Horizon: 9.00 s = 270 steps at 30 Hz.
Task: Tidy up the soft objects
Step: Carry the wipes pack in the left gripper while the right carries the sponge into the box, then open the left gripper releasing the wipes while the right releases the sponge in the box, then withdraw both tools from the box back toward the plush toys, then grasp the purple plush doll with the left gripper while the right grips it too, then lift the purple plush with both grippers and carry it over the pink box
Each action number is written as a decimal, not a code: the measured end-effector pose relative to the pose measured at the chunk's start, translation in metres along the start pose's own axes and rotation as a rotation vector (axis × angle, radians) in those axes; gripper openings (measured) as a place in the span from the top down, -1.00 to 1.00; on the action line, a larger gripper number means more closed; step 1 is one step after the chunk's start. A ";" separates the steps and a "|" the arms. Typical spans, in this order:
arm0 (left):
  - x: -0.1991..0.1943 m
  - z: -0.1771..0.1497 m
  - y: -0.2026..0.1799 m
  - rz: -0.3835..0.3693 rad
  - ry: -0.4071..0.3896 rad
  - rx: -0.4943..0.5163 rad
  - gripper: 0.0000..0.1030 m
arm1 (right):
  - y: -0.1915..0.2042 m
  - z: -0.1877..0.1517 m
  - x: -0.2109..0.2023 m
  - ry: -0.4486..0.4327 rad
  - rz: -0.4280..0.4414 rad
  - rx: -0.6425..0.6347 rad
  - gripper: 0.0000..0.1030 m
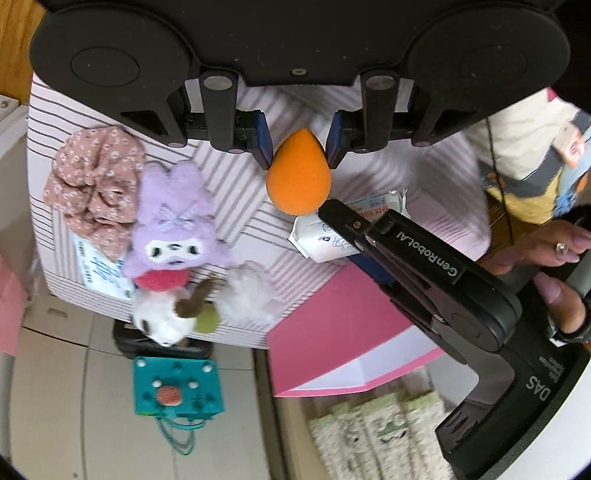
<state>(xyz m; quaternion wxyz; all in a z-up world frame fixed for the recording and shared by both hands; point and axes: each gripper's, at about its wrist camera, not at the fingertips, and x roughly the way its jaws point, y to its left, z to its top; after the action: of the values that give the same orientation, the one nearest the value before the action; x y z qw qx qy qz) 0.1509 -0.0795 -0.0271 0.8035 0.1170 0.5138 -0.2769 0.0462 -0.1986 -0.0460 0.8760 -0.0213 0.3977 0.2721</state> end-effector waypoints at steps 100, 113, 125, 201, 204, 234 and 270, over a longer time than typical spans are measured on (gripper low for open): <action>-0.098 0.031 0.241 0.196 -0.134 -0.318 -0.19 | 0.064 0.238 0.095 0.085 0.068 -0.241 0.17; -0.166 0.002 0.176 0.215 -0.172 -0.185 -0.26 | 0.085 0.209 0.011 0.031 0.123 -0.227 0.16; -0.199 -0.041 0.124 0.226 -0.190 -0.102 -0.43 | 0.090 0.170 -0.043 -0.002 0.114 -0.227 0.15; 0.034 0.009 0.006 -0.167 -0.373 -0.258 -0.36 | -0.027 -0.013 0.039 -0.175 -0.290 -0.065 -0.36; 0.041 0.014 0.009 -0.192 -0.371 -0.276 -0.36 | -0.027 -0.008 0.047 -0.175 -0.308 -0.065 -0.37; 0.076 0.015 0.016 -0.219 -0.389 -0.370 -0.10 | -0.035 -0.008 0.067 -0.242 -0.333 0.136 0.04; 0.047 -0.020 0.004 -0.153 -0.365 -0.307 -0.04 | -0.021 -0.022 0.042 -0.285 -0.081 0.299 0.09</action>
<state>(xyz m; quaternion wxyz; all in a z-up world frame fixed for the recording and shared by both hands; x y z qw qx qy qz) 0.1535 -0.0819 -0.0783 0.8681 -0.0978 0.4033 -0.2723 0.0641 -0.2027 -0.0951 0.9269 0.1319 0.3047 0.1750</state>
